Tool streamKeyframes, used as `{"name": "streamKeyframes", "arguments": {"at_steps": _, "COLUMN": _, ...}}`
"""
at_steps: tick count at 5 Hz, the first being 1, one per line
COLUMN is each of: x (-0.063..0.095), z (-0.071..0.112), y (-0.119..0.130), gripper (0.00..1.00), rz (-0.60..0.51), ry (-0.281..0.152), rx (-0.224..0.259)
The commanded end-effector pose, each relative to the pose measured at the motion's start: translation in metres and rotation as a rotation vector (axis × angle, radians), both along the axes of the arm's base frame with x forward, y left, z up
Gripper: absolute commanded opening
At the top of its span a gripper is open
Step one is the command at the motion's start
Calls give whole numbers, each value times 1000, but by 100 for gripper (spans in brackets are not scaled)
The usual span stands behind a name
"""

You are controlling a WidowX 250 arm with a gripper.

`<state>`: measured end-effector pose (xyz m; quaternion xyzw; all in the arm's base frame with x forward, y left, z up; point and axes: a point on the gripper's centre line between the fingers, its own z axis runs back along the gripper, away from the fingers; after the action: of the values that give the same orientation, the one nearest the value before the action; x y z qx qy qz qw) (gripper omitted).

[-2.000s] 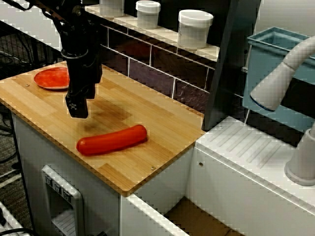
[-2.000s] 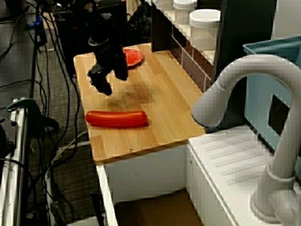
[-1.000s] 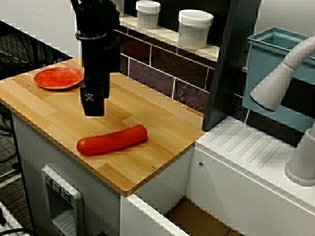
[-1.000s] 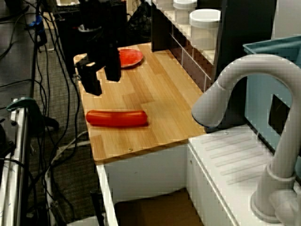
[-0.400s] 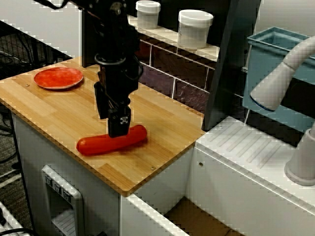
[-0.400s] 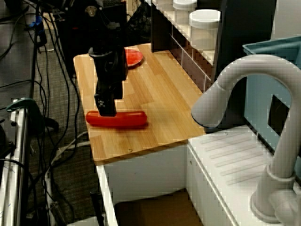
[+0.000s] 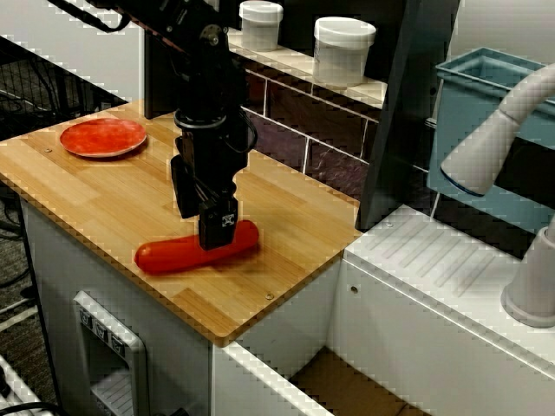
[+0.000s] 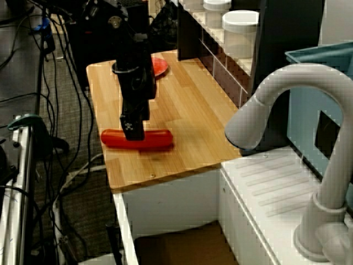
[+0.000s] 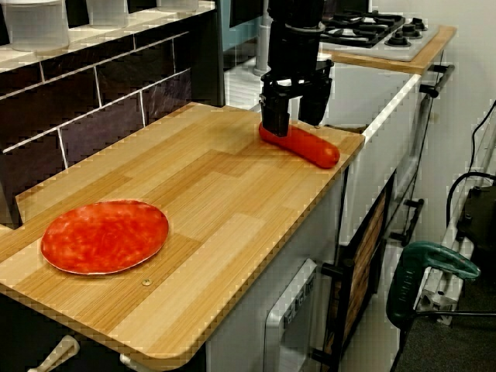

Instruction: Put the object on the plate

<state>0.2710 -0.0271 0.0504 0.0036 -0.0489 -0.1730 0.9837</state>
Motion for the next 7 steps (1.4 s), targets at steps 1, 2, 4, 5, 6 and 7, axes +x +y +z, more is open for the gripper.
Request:
{"name": "streamKeyframes", "arguments": {"at_steps": 1, "x": 7, "z": -15, "y": 4, "gripper": 100, "rz": 6, "ry": -8, "rx": 32}}
{"name": "streamKeyframes", "arguments": {"at_steps": 2, "x": 7, "z": -23, "y": 6, "gripper": 100, "rz": 0, "ry": 6, "rx": 18}}
{"name": "streamKeyframes", "arguments": {"at_steps": 4, "x": 8, "z": -13, "y": 9, "gripper": 0, "rz": -45, "ry": -24, "rx": 4}}
{"name": "streamKeyframes", "arguments": {"at_steps": 5, "x": 6, "z": 6, "y": 21, "gripper": 0, "rz": -78, "ry": -58, "rx": -22}}
{"name": "streamKeyframes", "arguments": {"at_steps": 6, "x": 7, "z": 32, "y": 60, "gripper": 0, "rz": -85, "ry": -98, "rx": -66}}
{"name": "streamKeyframes", "arguments": {"at_steps": 7, "x": 15, "z": 50, "y": 104, "gripper": 0, "rz": -11, "ry": -197, "rx": -21}}
